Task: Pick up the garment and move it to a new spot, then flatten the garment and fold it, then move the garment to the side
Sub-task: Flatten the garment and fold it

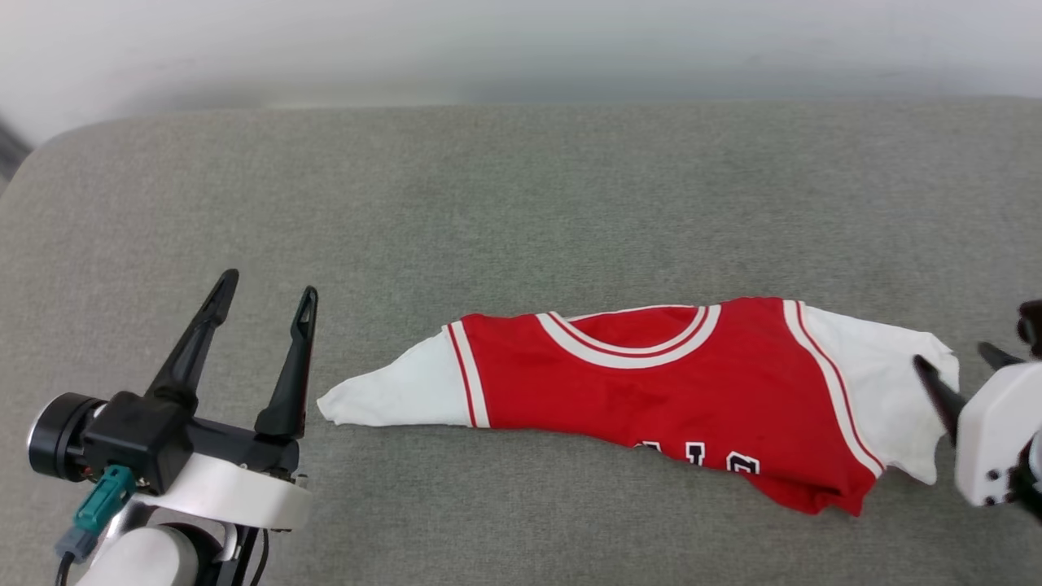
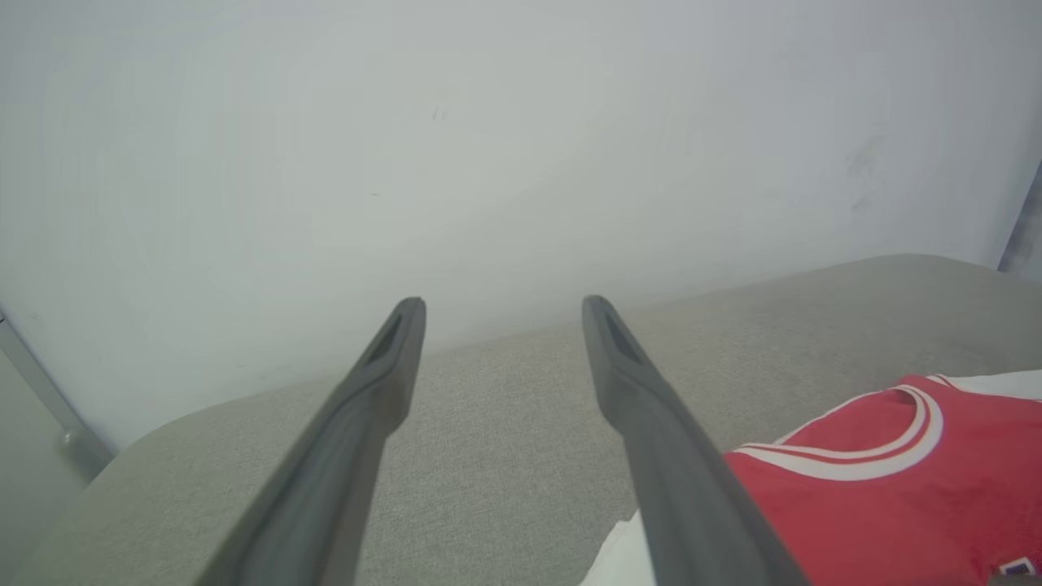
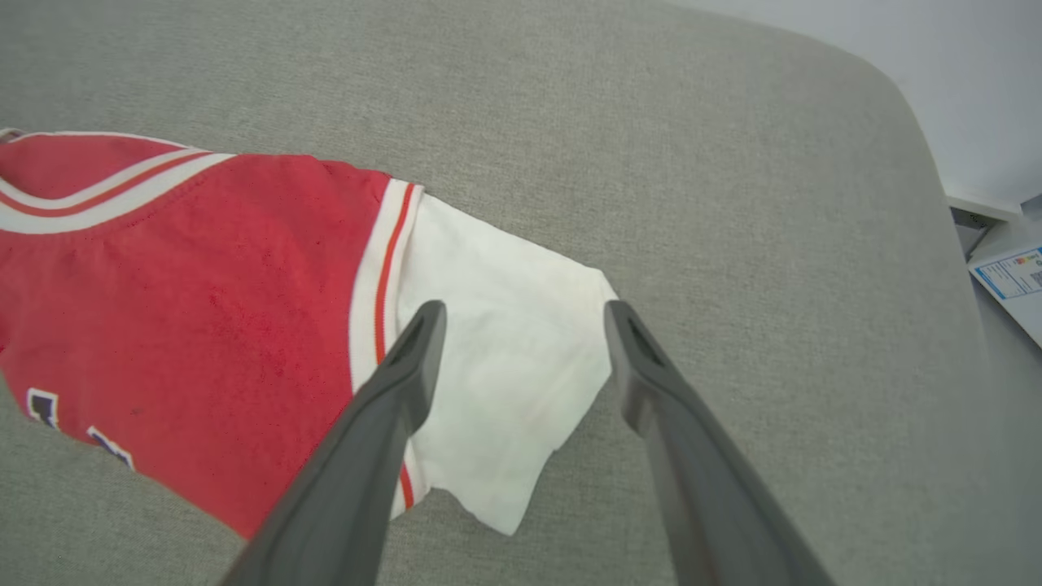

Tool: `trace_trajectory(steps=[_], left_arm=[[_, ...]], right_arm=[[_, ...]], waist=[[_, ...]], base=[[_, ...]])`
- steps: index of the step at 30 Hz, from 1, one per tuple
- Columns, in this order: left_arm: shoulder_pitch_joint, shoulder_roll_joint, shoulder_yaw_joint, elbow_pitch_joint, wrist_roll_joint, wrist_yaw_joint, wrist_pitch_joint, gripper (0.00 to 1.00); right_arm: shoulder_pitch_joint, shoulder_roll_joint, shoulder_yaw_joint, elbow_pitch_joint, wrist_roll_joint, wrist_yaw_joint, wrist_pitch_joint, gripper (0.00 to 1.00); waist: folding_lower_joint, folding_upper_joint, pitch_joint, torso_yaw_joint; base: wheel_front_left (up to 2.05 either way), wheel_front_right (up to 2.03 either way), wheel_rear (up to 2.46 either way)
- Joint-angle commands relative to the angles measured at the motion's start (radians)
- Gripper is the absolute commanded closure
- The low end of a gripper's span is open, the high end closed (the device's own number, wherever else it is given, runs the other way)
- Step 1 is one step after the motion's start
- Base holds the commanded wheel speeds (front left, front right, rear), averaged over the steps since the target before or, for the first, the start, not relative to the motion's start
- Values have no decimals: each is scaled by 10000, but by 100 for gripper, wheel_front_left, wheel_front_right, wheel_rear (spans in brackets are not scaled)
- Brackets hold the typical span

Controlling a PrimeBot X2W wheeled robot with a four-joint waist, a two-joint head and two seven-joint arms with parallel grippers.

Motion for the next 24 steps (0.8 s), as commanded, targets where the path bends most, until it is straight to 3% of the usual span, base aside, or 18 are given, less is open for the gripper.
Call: trace_trajectory(steps=[1,5,9,17,24], left_arm=[[156,-141,138,-110,204,-161,-25,0],[275,-462,355,-130,566,-580,-26,0],[237,-787,401,31,764,-967,-27,0],[-19,-1326,454,353,1005,-1542,-27,0],[45,-1497,582,659,962,-1816,-27,0]], right_arm=[[-306,-236,-196,100,182,-6,874,0],[-999,-764,-408,554,401,-3,2780,0],[-1586,-1012,-671,1393,245,-5,3605,0],[-2055,-1078,-1042,3031,-425,-5,3295,0],[-1567,-637,-671,4072,-284,12,2931,0]], waist=[[1,0,240,241],[1,0,569,594],[1,0,884,956],[1,0,1354,1620],[1,0,1497,1824]], base=[[0,0,0],[0,0,0],[0,0,0],[0,0,0],[0,0,0]])
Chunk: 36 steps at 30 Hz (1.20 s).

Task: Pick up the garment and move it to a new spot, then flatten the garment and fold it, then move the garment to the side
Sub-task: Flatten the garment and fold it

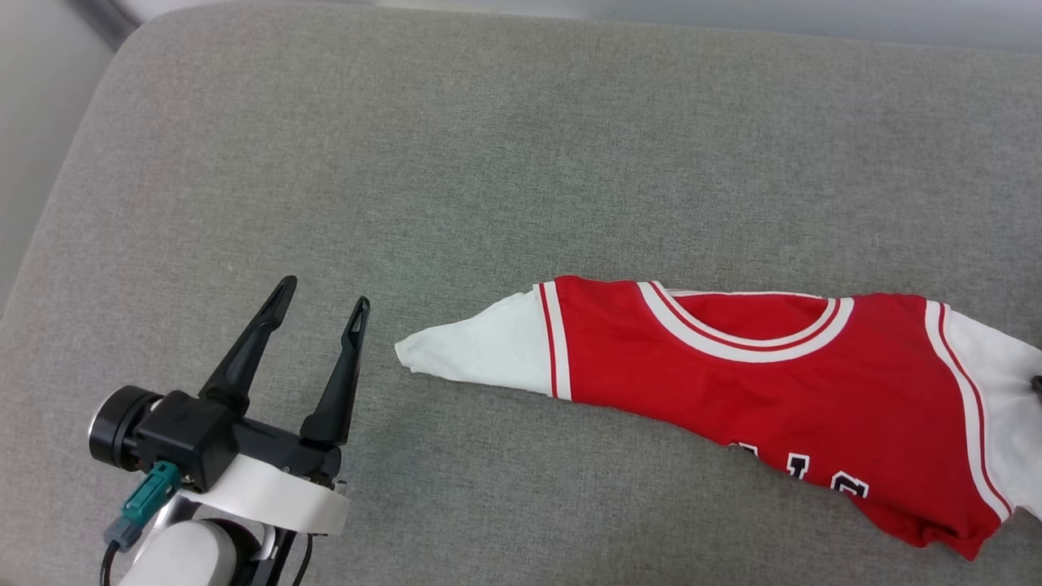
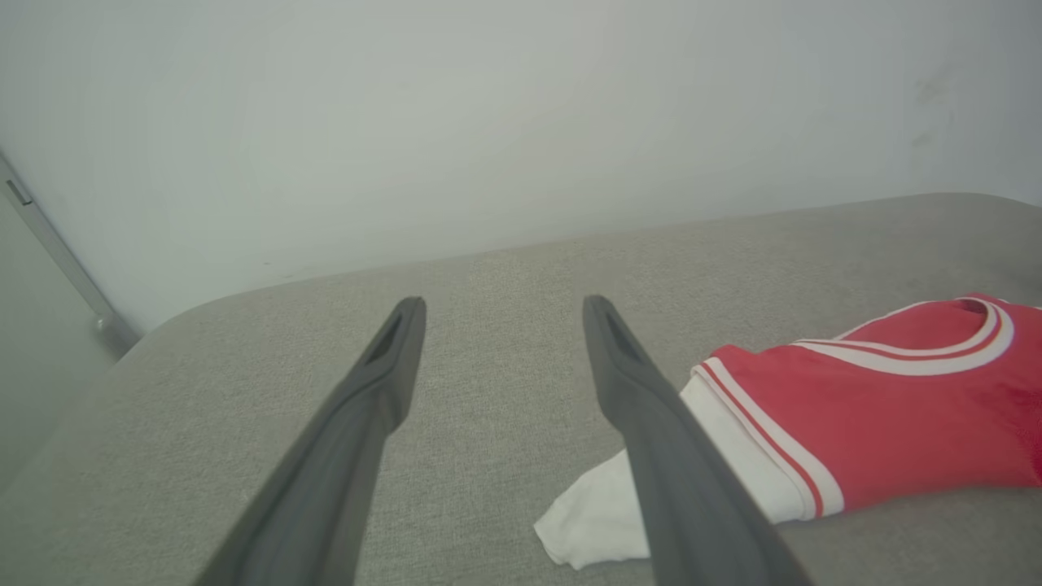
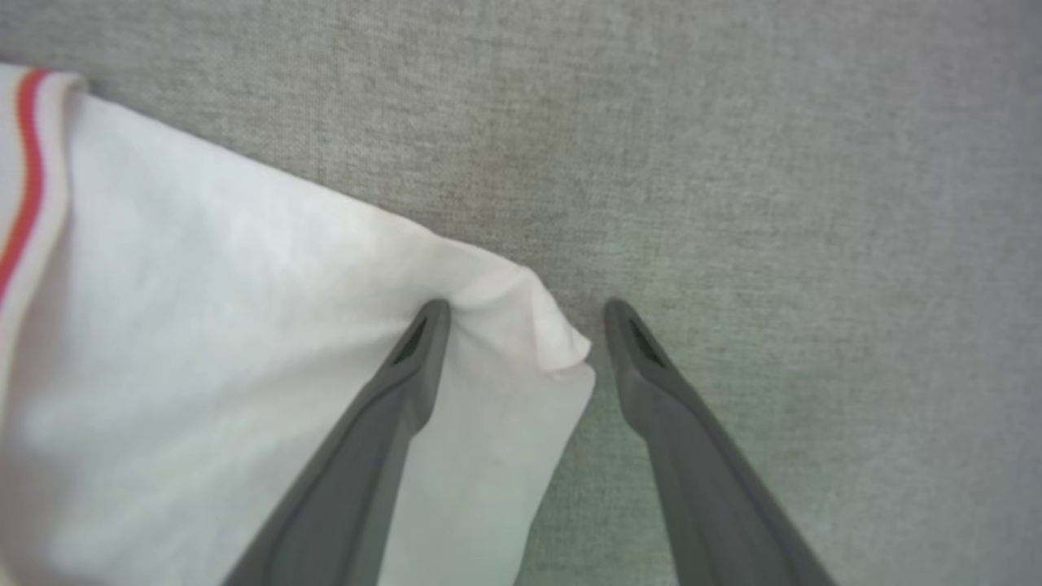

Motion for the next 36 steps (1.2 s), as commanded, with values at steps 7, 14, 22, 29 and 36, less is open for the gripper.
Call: trace_trajectory(steps=[7,14,22,29,36], left_arm=[[87,283,-37,433,-264,-255,469,0],[29,814,-180,447,-885,-457,2339,0],[-338,1377,-465,335,-1521,-497,4872,0],[-811,1722,-653,612,-1609,-385,6330,0],[-1263,1957,-866,1203,-1410,-335,7116,0]], right_arm=[[764,415,598,496,422,17,-519,100],[902,93,381,-1197,741,3,-1055,100],[1470,424,204,-3497,715,3,-613,100],[1572,756,316,-4409,571,3,-387,100],[1524,1004,417,-4697,434,3,-438,100]], waist=[[1,-1,-244,-247],[1,-1,-517,-923],[1,-1,-308,-1616],[1,-1,-44,-1934],[1,-1,234,-2109]], base=[[0,0,0],[0,0,0],[0,0,0],[0,0,0],[0,0,0]])
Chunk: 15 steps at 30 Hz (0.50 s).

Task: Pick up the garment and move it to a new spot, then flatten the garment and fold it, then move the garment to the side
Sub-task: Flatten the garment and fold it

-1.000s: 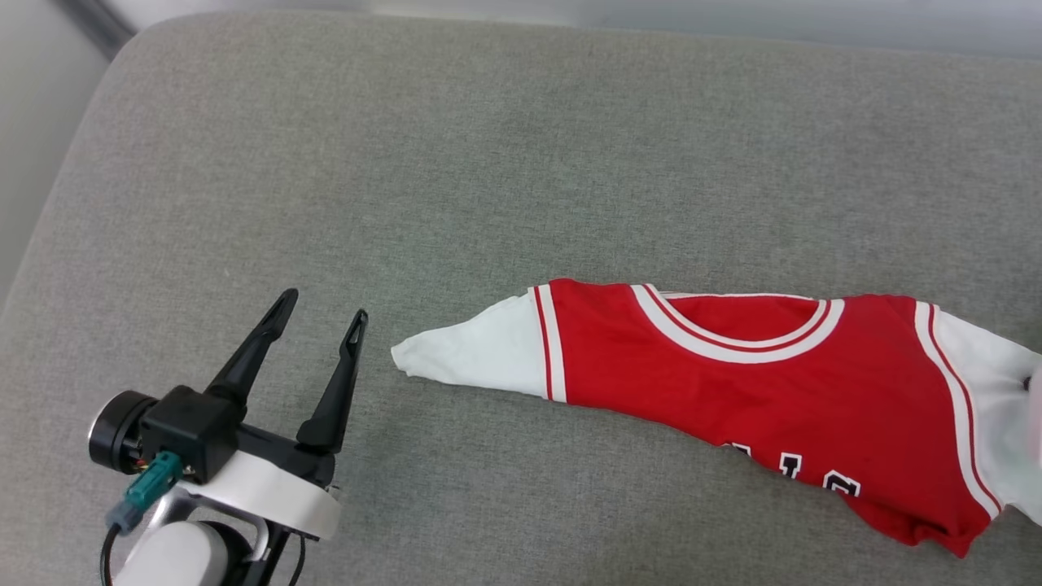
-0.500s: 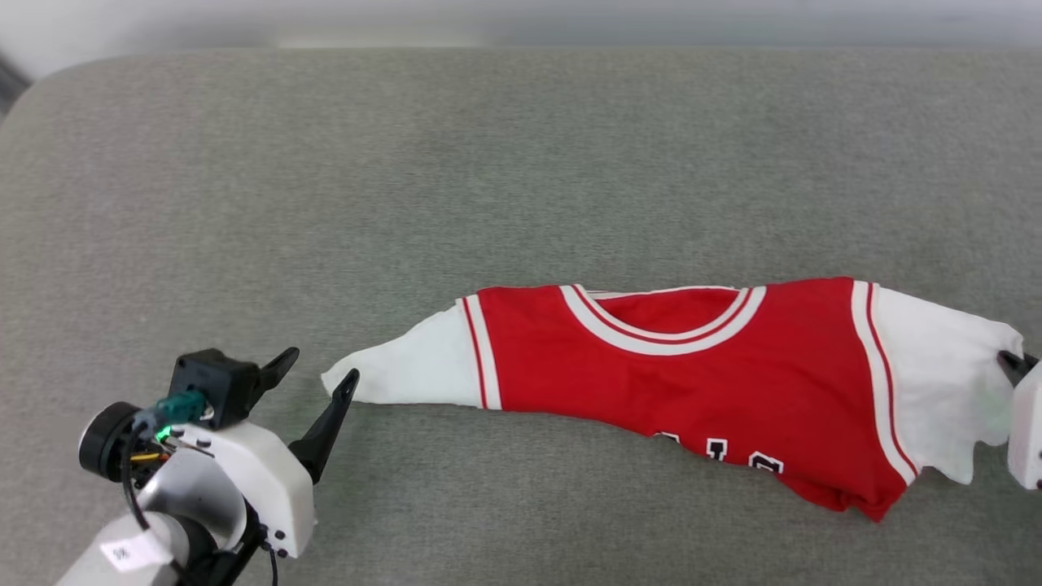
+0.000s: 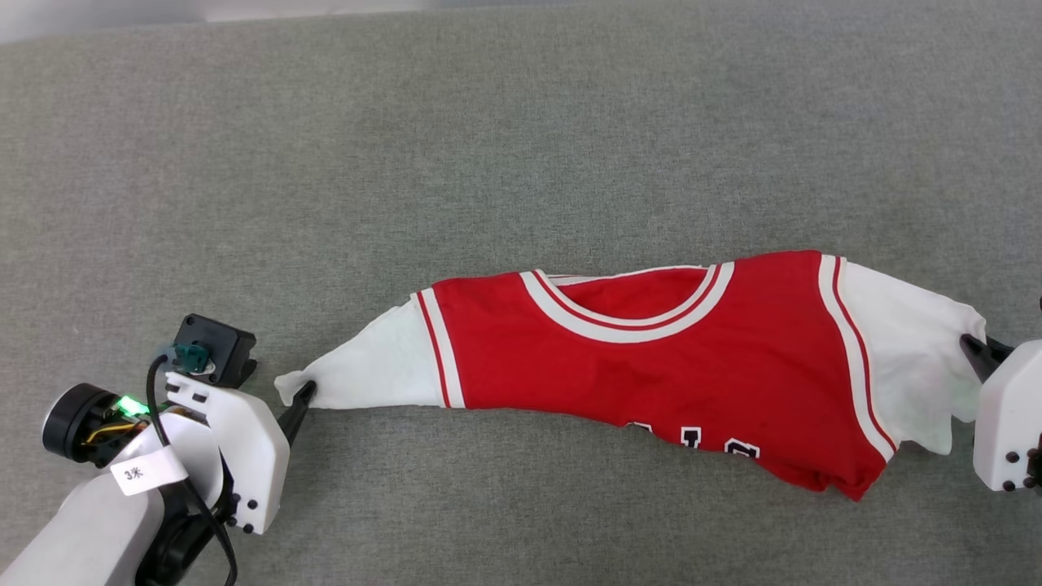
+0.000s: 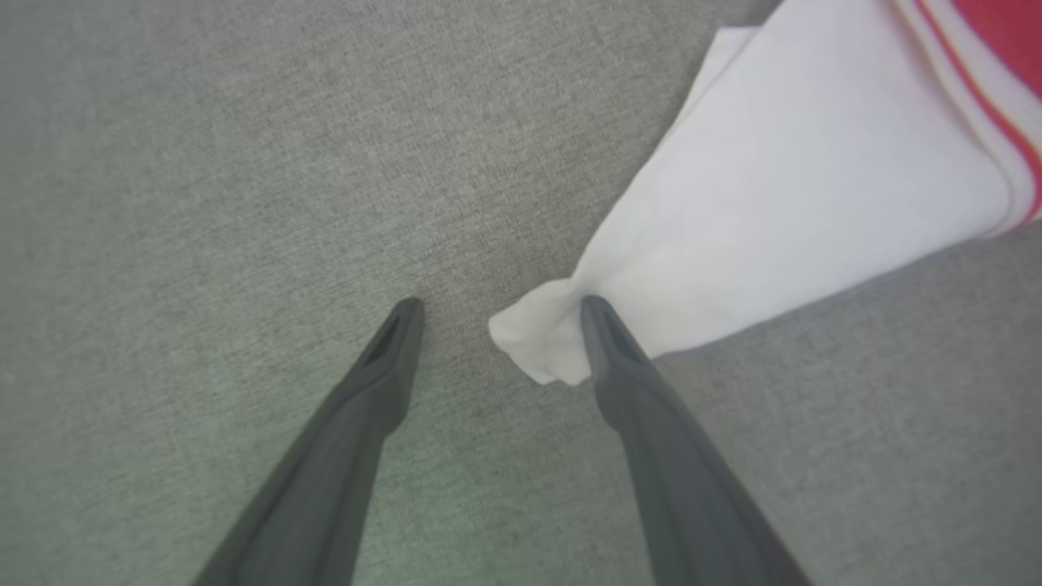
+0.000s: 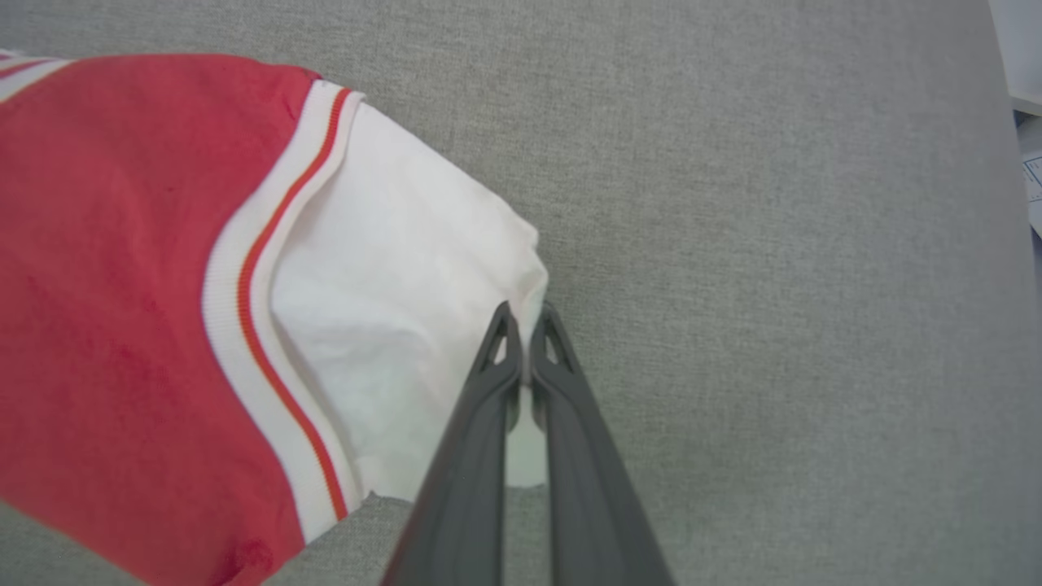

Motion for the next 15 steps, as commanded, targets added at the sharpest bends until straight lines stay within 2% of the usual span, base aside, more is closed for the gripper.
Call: trace_trajectory(steps=[1,9,10,11,12,15], left_arm=[[-142,-28,-40,120,18,7,35,0],[-290,-323,-563,989,-165,-537,331,0],[-266,-362,-680,1108,-189,-622,445,35],[-224,-415,-787,1210,-244,-714,533,95],[-226,-456,-870,1297,-281,-792,579,100],[-305,-546,-845,1499,-255,-815,289,100]], right_arm=[[-3,53,12,-59,-48,-7,-61,100],[-57,61,21,-115,-61,-7,-125,100],[-64,46,27,-106,-54,-7,-130,100],[-77,24,31,-90,-49,-7,-145,100],[-88,-7,38,-69,-55,-7,-154,100],[-119,-80,67,10,-43,-7,-185,100]], waist=[[0,0,70,-32],[0,0,309,-41],[0,0,317,-38],[0,0,315,-32],[0,0,306,-27],[0,0,197,-2]], base=[[0,0,0],[0,0,0],[0,0,0],[0,0,0],[0,0,0],[0,0,0]])
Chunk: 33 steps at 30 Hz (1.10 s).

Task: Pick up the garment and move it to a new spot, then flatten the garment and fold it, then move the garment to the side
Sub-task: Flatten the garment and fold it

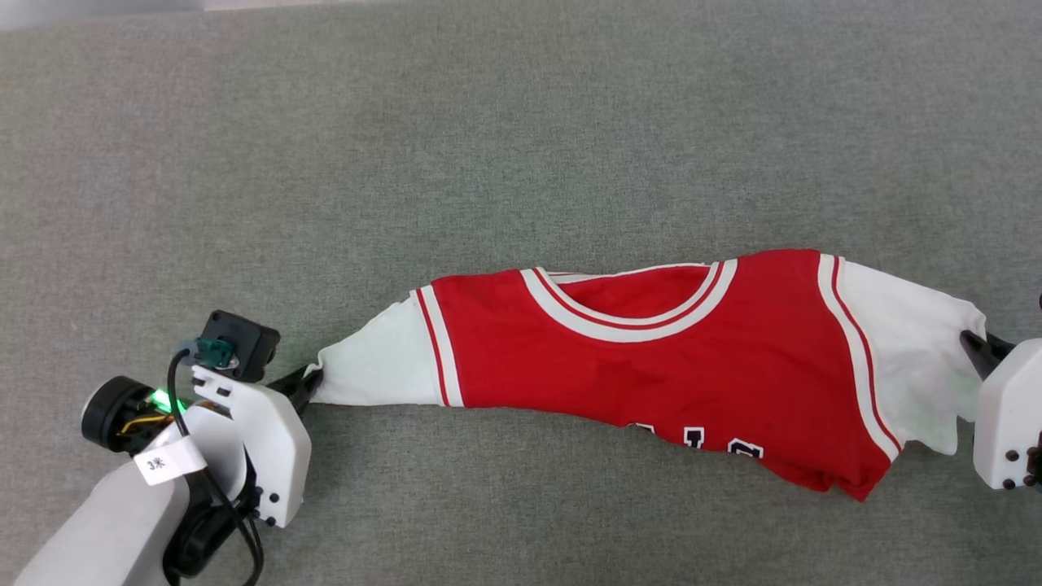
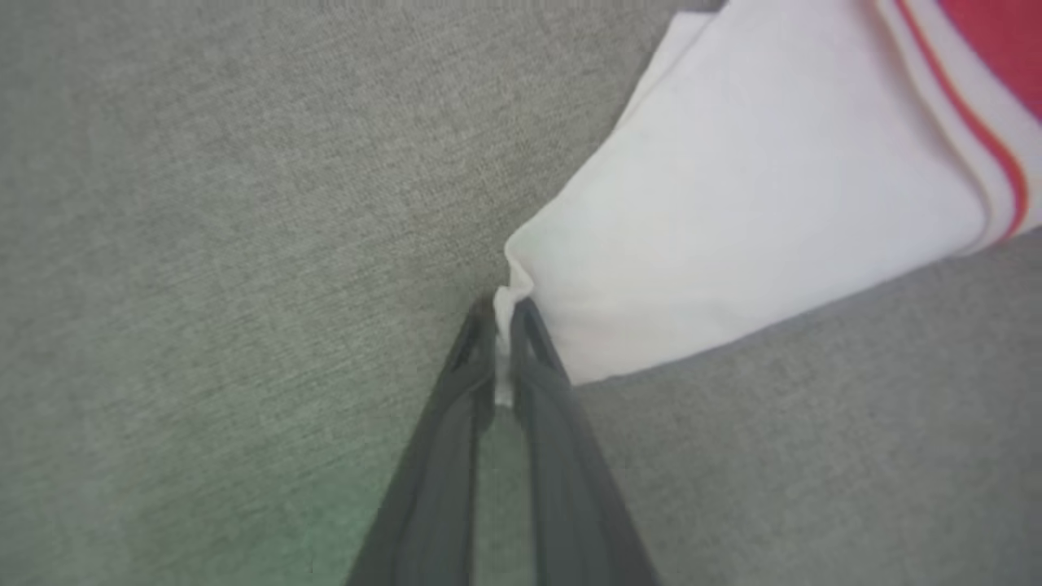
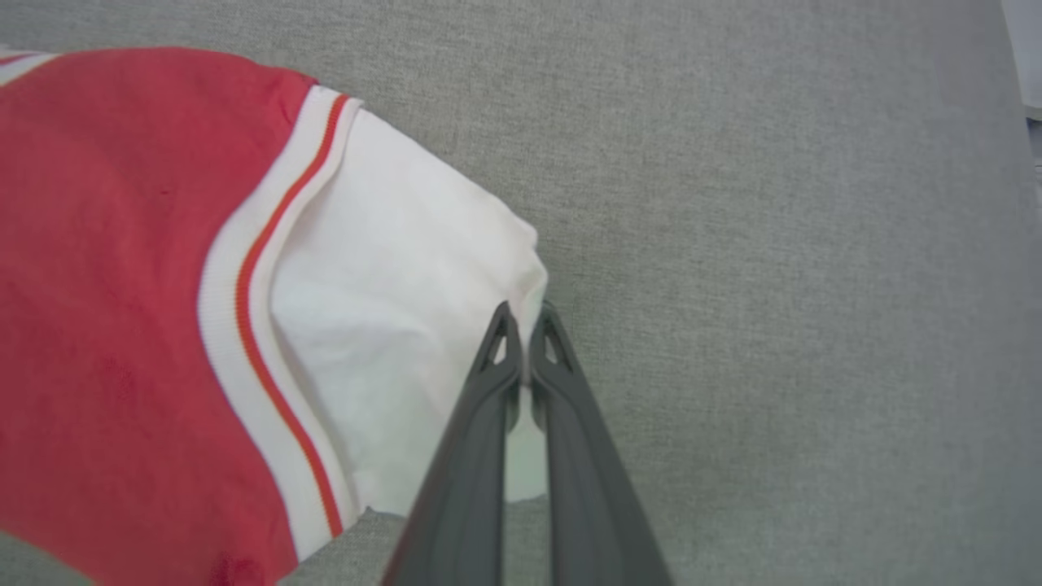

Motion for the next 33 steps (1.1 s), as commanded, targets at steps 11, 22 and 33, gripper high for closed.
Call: trace_trajectory(steps=[11,22,33], left_arm=[[385,213,891,-290,258,682,-1911,100],[983,1162,2495,-2787,453,1703,-3315,100],[679,2032,4162,-4818,353,2305,-3713,100]], right_arm=[[-286,-565,41,99,308,-7,-498,100],[-1199,-1540,28,-796,502,-8,-1229,100],[-2764,-1905,186,-940,930,-8,-2059,100]], waist=[[0,0,-1370,46],[0,0,-2845,25],[0,0,-3564,-155]], base=[[0,0,0],[0,0,0],[0,0,0]])
